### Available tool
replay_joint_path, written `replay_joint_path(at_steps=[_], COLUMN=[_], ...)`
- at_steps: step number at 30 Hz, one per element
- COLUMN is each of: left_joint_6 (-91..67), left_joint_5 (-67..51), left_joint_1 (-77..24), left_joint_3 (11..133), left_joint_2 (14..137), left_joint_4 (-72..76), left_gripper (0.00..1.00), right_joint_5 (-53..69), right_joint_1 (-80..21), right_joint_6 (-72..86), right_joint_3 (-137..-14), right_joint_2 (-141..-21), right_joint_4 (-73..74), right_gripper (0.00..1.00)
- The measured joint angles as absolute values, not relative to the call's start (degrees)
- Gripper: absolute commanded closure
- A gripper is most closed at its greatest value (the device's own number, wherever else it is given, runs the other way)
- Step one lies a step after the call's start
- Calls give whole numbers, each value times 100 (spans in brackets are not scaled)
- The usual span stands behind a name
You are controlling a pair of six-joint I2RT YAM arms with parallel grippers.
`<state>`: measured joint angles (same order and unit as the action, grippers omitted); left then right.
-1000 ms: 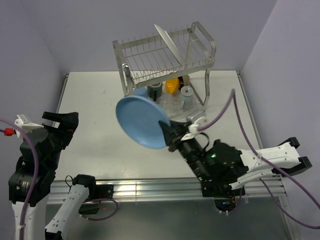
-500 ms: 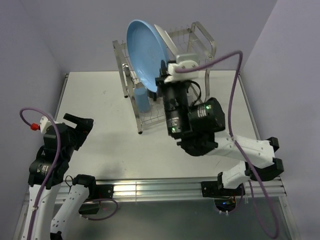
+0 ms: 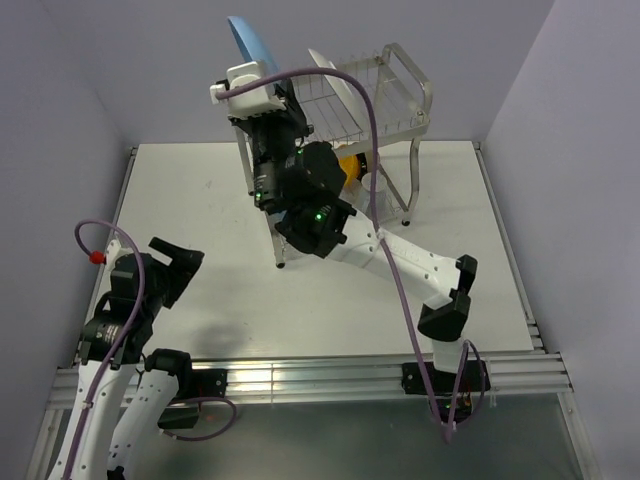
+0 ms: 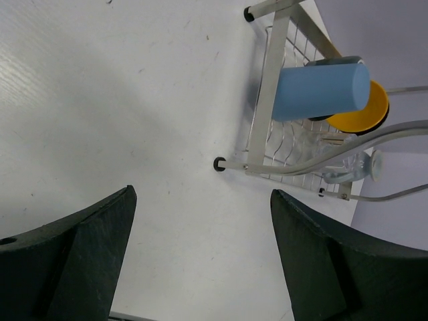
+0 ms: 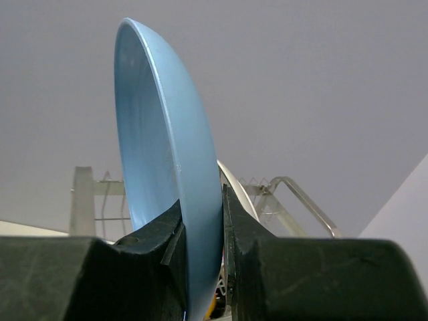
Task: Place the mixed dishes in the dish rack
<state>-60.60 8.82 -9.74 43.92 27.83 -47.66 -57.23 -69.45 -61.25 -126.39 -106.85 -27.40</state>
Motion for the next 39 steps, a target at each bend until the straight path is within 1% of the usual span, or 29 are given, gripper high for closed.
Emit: replay_joint_path(at_steps=[6,12,19,25,32,39], left_joint_6=[-6001,-5916,-5916,-5911,-5894,-5894], left_joint_5=[823,764,725,727,727,709], left_joint_1=[-974,-974,-974,-974,-974,-974], left_joint_3=[4145,4060,4060,4064,4101,4101], left_joint_2=[2770,2757,2714,2565,2554,2536], left_joint_4=[-4663,-4613,-4615,-4678,-4788,-4788], left_gripper=[13,13,13,13,13,13], right_joint_5=[-5561,-5356,-5323,-5312,-5308,-5295], right_joint_1=[-6447,-6152,-5994,-5857,-5739,-5706], right_joint_6=[-6084,-5826,-5527,-5124,-4777,-4661], right_joint_3=[-12934,-13085,-13065,-12776,-12776,-12825], right_joint_2=[-11168,-11332,-11382,-11408,-11581,-11662], right_joint_4=[-2252,-1782,-1553,-1310,-930,-878], right_gripper=[100,100,100,100,100,100])
